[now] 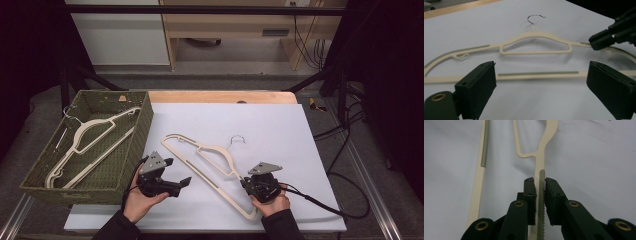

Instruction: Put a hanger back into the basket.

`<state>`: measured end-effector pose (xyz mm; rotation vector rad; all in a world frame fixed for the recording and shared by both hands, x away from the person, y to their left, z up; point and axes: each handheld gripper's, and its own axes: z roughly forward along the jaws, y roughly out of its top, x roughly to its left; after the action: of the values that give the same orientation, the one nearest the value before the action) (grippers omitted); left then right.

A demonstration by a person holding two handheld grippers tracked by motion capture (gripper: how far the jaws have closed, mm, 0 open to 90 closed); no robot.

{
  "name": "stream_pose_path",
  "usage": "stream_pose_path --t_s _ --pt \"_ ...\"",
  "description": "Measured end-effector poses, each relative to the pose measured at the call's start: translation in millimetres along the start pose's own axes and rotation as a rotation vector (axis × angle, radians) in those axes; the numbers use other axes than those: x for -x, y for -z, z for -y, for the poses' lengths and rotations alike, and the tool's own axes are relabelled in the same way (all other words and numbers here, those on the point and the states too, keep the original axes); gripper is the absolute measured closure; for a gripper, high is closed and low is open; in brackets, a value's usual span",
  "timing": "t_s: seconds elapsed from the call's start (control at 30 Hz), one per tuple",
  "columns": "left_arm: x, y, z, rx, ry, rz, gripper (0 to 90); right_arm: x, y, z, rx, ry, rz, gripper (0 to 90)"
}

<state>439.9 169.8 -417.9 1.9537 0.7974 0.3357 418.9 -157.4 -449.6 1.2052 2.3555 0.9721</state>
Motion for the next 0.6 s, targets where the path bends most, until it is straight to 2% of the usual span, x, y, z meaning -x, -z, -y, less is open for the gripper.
stream_pose_path --t_s 0.23,0.33,0.6 --pt "-2.0 -32.5 -27.4 -0.015 0.021 0.024 9.9 -4.7 6.4 -0.6 0.027 0.062 -0.023 80.1" --pt "-4.4 -48.9 -36.2 -0.026 0.044 0.032 10.9 -5.6 7.5 -0.3 0.031 0.066 -0.028 80.2" --pt "-10.2 -93.3 -49.5 -0.101 0.061 0.027 15.2 -7.5 10.1 -1.2 0.031 0.083 -0.045 80.1"
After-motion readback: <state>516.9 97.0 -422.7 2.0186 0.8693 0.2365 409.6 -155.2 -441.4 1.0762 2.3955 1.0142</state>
